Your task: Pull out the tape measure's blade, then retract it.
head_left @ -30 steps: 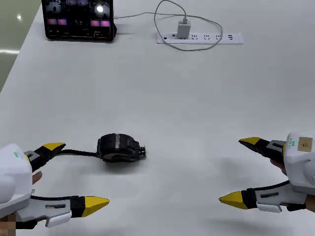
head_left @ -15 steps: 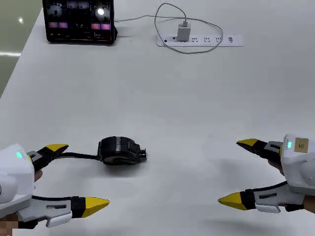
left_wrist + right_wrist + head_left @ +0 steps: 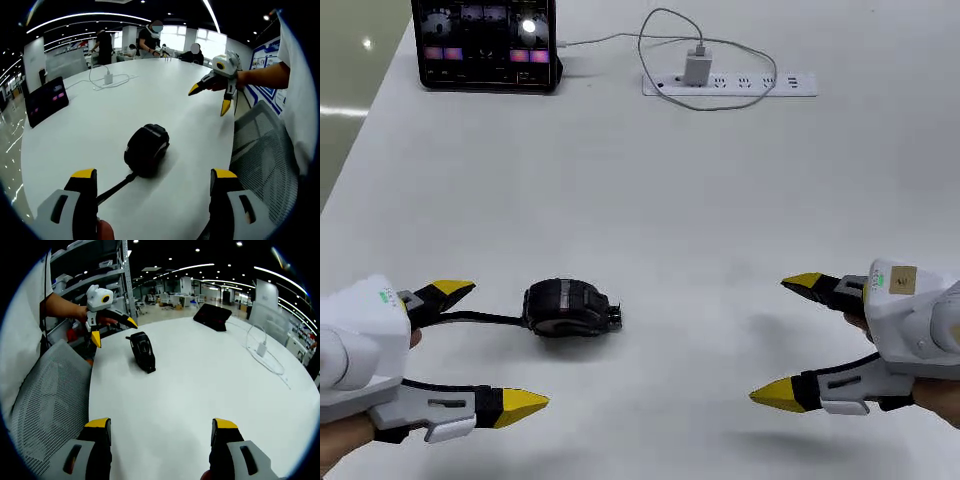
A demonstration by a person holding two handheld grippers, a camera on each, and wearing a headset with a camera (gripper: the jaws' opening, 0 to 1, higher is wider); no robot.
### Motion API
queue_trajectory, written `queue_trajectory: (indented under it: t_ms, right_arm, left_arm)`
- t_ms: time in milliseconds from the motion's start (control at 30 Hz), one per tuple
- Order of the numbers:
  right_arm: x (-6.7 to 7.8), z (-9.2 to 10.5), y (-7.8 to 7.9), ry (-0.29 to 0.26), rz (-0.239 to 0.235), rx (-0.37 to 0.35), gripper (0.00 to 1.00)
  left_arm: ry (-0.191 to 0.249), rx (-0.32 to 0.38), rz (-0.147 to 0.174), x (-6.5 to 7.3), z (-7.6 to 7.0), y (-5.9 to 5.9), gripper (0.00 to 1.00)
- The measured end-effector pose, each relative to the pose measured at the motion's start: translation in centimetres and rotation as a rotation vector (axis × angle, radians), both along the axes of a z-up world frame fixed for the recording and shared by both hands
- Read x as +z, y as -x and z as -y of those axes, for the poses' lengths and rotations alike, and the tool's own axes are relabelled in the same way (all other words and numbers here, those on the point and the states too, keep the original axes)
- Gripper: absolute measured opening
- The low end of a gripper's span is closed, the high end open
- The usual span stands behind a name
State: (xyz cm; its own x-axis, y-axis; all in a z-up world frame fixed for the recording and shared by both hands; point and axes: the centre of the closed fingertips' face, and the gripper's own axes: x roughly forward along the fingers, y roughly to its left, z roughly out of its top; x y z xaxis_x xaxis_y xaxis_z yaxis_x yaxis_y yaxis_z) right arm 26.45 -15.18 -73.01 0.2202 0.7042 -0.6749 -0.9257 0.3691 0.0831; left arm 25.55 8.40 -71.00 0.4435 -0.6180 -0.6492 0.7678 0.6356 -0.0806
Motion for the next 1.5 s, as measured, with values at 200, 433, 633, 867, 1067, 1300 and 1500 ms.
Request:
queue_trajectory:
  t_ms: [200,433,633,867,1067,1300,1500]
  right_arm:
    - [0.0,-0.8,-0.5,-0.003,0.002,0.017,0.81]
    - [-0.2,-1.5,-0.8,-0.004,0.002,0.028,0.80]
    - [-0.5,-2.0,-1.0,-0.013,-0.006,0.031,0.80]
    - [-0.7,-2.3,-1.2,-0.011,-0.010,0.040,0.80]
    - [-0.5,-2.3,-1.6,-0.001,-0.007,0.055,0.80]
    - [-0.2,-2.7,-1.9,0.007,0.001,0.071,0.79]
    - [-0.1,-3.1,-2.1,0.009,0.003,0.082,0.79]
  left_arm:
    - [-0.017,-0.031,-0.004,-0.3,0.2,-0.4,0.91]
    - [-0.040,-0.048,0.001,-0.5,0.0,-1.1,0.91]
    - [-0.055,-0.062,0.000,-0.7,0.1,-1.4,0.91]
    - [-0.081,-0.076,-0.006,-1.3,0.1,-1.8,0.91]
    - [-0.106,-0.093,-0.003,-1.6,0.2,-2.5,0.85]
    - [-0.131,-0.131,-0.008,-1.9,0.8,-3.1,0.77]
    - [-0.142,-0.158,-0.015,-2.3,1.3,-3.5,0.67]
